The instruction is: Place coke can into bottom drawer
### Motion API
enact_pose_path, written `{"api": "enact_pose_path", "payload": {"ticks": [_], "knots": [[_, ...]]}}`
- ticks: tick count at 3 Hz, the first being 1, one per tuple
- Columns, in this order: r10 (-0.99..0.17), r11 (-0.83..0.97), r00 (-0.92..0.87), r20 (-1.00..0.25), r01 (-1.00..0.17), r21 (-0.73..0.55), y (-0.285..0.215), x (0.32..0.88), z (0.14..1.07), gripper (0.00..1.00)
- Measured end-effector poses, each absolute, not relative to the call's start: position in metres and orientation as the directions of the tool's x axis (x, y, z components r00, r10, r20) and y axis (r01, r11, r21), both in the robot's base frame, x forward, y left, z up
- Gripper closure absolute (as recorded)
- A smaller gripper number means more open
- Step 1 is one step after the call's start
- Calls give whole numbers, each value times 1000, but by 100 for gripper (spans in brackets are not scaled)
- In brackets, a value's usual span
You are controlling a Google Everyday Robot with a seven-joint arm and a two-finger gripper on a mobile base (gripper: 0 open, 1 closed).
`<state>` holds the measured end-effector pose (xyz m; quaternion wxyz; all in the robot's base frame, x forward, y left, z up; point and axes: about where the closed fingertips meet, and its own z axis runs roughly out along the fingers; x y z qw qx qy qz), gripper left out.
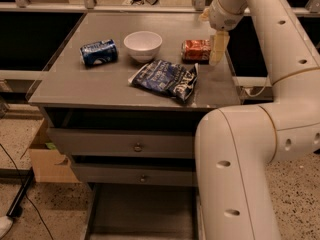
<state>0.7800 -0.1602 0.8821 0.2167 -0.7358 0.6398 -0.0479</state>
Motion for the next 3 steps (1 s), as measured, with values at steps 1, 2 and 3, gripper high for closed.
{"api": "enact_pose_path", "payload": {"ticks": [1,2,3], "knots": [[-967,-116,189,-169,-923,-366,-146,788,871,0],[-967,-116,189,-169,-923,-366,-146,788,871,0],[-972,-99,168,-164,-926,-363,-167,801,837,0]]}}
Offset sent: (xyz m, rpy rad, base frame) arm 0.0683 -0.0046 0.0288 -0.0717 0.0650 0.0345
